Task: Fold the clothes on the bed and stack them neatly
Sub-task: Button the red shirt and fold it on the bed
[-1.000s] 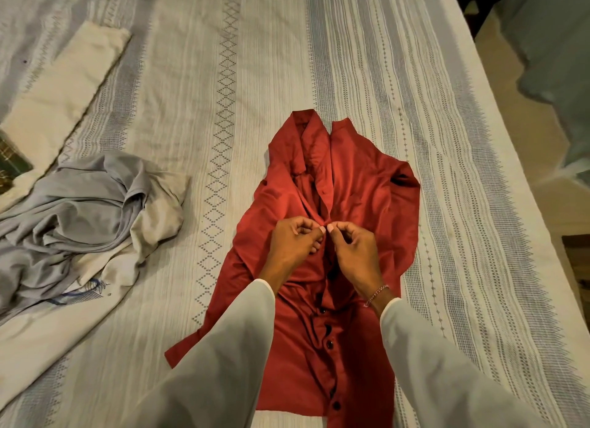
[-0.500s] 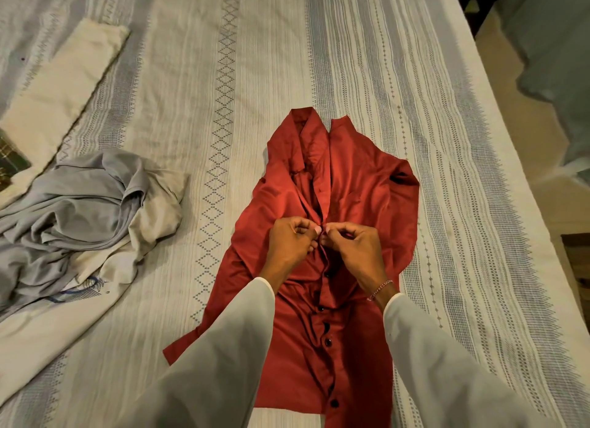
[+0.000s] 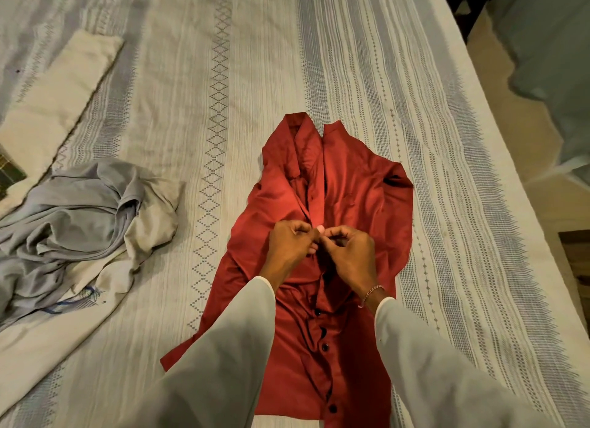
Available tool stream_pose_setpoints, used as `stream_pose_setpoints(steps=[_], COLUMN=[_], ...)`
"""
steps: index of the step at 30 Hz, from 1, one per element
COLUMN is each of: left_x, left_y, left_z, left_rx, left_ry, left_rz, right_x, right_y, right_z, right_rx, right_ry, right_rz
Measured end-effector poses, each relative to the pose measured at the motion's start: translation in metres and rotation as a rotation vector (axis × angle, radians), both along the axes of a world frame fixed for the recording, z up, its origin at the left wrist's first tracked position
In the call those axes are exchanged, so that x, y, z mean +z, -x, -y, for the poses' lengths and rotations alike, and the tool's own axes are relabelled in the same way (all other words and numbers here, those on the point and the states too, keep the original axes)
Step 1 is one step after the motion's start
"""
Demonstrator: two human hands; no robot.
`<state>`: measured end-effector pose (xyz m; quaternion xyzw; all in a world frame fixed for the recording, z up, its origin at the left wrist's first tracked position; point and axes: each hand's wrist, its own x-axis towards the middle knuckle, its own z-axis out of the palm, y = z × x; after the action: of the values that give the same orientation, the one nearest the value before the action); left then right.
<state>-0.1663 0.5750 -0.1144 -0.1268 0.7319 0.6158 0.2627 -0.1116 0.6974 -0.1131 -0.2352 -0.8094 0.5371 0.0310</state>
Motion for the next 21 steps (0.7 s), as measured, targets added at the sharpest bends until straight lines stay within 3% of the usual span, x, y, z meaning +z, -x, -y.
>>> stream_pose_setpoints(steps=[4, 9, 12, 17, 21], left_x=[0.000, -0.001, -0.005, -0.008, -0.014], left_y=[0.001, -0.003, -0.009, -0.018, -0.033], left_z=[0.004, 0.001, 0.005, 0.012, 0.016], left_rx=[0.028, 0.030, -0.032, -0.046, -0.069], left_ry=[-0.035, -0.070, -0.088, -0.159, -0.026], left_rz=[0.033, 0.100, 0.111, 0.089, 0.030], right_x=[-0.005, 0.005, 0.009, 0.011, 0.010], right_y=[-0.004, -0.007, -0.005, 0.002, -0.007], right_z=[-0.002, 0.000, -0.004, -0.010, -0.006], right_rx=[0.003, -0.084, -0.048, -0.007, 0.080], right_ry=[0.128, 0.608, 0.758, 0.712, 0.612], right_rz=[0.019, 0.055, 0.164, 0.302, 0.405])
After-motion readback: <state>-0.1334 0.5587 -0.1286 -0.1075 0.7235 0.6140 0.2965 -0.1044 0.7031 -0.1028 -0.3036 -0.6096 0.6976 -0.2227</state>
